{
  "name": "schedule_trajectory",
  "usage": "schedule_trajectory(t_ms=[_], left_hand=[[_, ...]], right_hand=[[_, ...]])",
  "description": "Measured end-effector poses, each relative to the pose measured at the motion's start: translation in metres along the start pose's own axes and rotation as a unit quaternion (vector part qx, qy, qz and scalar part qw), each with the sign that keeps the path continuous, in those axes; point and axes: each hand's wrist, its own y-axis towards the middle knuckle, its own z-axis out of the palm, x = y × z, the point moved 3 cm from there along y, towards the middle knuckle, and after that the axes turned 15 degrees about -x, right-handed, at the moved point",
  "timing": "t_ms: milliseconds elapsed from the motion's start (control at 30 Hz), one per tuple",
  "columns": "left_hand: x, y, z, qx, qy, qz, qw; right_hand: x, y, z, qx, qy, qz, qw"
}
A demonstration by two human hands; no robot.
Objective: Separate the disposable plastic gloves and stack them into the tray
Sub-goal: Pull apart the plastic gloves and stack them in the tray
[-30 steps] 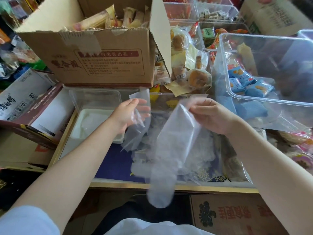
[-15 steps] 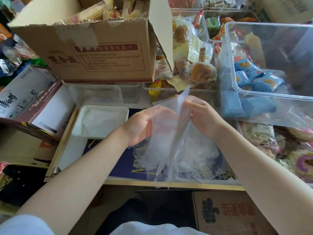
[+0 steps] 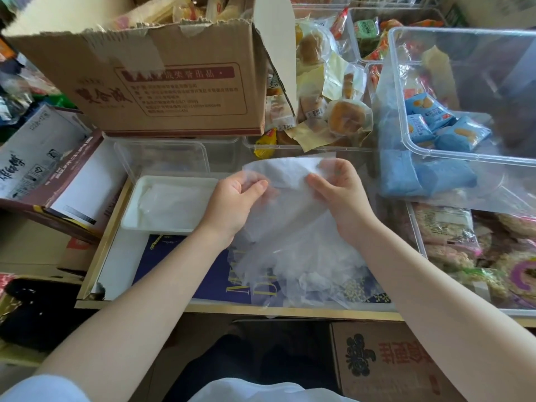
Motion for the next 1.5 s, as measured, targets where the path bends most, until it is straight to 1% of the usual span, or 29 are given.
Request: schedule_trajectory(t_ms=[67, 133, 200, 233, 300, 333, 433, 467, 533, 567, 600, 667, 733, 800, 833, 900, 1000, 1067, 1133, 1233, 1300, 1367, 1433, 1500], left_hand=[[-0.002, 0.005, -0.005, 0.004, 0.003, -0.001, 1.0], [-0.001, 0.01, -0.01, 0.028, 0.007, -0.001, 1.0], [0.0, 0.013, -0.018, 0.036, 0.019, 0.007, 0.999], [0.0, 0.015, -0.022, 0.03, 0.026, 0.012, 0.999], [0.004, 0.02, -0.031, 0.003, 0.041, 0.023, 0.999], [0.007, 0.023, -0.036, -0.017, 0.048, 0.024, 0.998], [0.019, 0.027, -0.046, -0.085, 0.074, 0.015, 0.994], [0.025, 0.029, -0.05, -0.098, 0.087, 0.011, 0.991], [0.038, 0.031, -0.055, -0.105, 0.105, -0.011, 0.989], [0.045, 0.031, -0.056, -0.099, 0.112, -0.027, 0.988], [0.051, 0.031, -0.057, -0.086, 0.123, -0.04, 0.988], [0.064, 0.029, -0.058, -0.047, 0.152, -0.061, 0.985], [0.074, 0.025, -0.058, -0.008, 0.174, -0.074, 0.982], [0.081, 0.021, -0.059, 0.019, 0.178, -0.082, 0.98], [0.084, 0.019, -0.06, 0.029, 0.177, -0.083, 0.98], [0.088, 0.017, -0.062, 0.051, 0.178, -0.087, 0.979], [0.091, 0.017, -0.062, 0.099, 0.167, -0.091, 0.977], [0.094, 0.016, -0.061, 0.139, 0.165, -0.093, 0.972], [0.098, 0.014, -0.062, 0.167, 0.161, -0.088, 0.969], [0.092, 0.013, -0.059, 0.222, 0.15, -0.07, 0.961], [0.081, 0.01, -0.053, 0.265, 0.122, -0.075, 0.953], [0.067, 0.006, -0.046, 0.299, 0.076, -0.088, 0.947], [0.059, 0.003, -0.041, 0.316, 0.032, -0.092, 0.944], [0.054, 0.003, -0.036, 0.323, 0.019, -0.081, 0.943]], right_hand=[[-0.002, 0.001, 0.001, 0.051, 0.033, 0.049, 0.997], [-0.005, -0.002, 0.0, 0.138, 0.05, 0.09, 0.985], [-0.009, -0.008, 0.0, 0.208, 0.039, 0.109, 0.971], [-0.012, -0.011, 0.0, 0.224, 0.027, 0.11, 0.968], [-0.021, -0.016, 0.001, 0.231, -0.02, 0.106, 0.967], [-0.027, -0.019, 0.003, 0.235, -0.065, 0.092, 0.966], [-0.05, -0.024, 0.007, 0.261, -0.197, 0.039, 0.944], [-0.06, -0.023, 0.008, 0.253, -0.233, 0.03, 0.938], [-0.082, -0.014, 0.005, 0.205, -0.331, 0.0, 0.921], [-0.092, -0.008, 0.002, 0.175, -0.397, -0.033, 0.901], [-0.102, -0.004, 0.0, 0.155, -0.459, -0.067, 0.872], [-0.119, 0.001, -0.005, 0.144, -0.551, -0.097, 0.816], [-0.132, 0.003, -0.009, 0.133, -0.594, -0.102, 0.786], [-0.141, 0.005, -0.011, 0.115, -0.616, -0.136, 0.767], [-0.142, 0.005, -0.012, 0.099, -0.614, -0.156, 0.767], [-0.143, 0.004, -0.012, 0.065, -0.585, -0.175, 0.789], [-0.143, 0.003, -0.013, 0.027, -0.563, -0.151, 0.812], [-0.144, 0.004, -0.013, 0.02, -0.561, -0.131, 0.817], [-0.141, 0.004, -0.011, 0.017, -0.544, -0.133, 0.828], [-0.118, -0.006, -0.001, -0.006, -0.45, -0.201, 0.87], [-0.096, -0.018, 0.01, -0.008, -0.376, -0.238, 0.895], [-0.075, -0.03, 0.02, -0.008, -0.321, -0.271, 0.907], [-0.059, -0.039, 0.028, -0.007, -0.275, -0.306, 0.912], [-0.045, -0.046, 0.034, 0.005, -0.238, -0.336, 0.911]])
